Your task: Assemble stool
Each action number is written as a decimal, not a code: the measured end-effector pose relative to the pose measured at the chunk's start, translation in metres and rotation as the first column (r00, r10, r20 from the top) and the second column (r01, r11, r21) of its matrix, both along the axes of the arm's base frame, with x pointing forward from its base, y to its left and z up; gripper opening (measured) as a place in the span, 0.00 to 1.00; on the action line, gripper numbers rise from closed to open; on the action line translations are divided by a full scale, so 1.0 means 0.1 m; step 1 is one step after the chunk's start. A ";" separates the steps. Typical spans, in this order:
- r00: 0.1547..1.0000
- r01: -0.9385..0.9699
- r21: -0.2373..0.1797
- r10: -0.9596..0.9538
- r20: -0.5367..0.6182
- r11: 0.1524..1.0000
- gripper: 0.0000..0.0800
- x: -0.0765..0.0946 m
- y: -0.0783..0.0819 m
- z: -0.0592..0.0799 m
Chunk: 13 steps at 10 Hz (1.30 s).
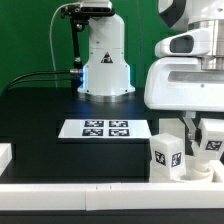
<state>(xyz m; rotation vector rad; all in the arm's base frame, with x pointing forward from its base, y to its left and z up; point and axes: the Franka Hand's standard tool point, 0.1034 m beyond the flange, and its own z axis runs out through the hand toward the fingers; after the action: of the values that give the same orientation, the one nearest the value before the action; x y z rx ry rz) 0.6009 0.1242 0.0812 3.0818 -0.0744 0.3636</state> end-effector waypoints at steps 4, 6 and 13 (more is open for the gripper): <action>1.000 0.004 -0.003 -0.004 -0.001 1.000 0.41 0.01 -0.03 -0.02; 1.000 0.000 -0.004 0.000 -0.001 1.000 0.41 0.00 0.00 -0.04; 0.997 -0.008 -0.014 0.009 0.076 1.000 0.41 -0.05 0.05 -0.10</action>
Offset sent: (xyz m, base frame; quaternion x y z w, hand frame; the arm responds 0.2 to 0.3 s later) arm 0.0064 -0.0039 0.0070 -0.0051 0.0021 -0.0023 1.0000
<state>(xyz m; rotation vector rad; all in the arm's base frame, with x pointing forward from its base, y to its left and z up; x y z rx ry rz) 0.5961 0.1287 0.0715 3.0552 -0.0610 0.4803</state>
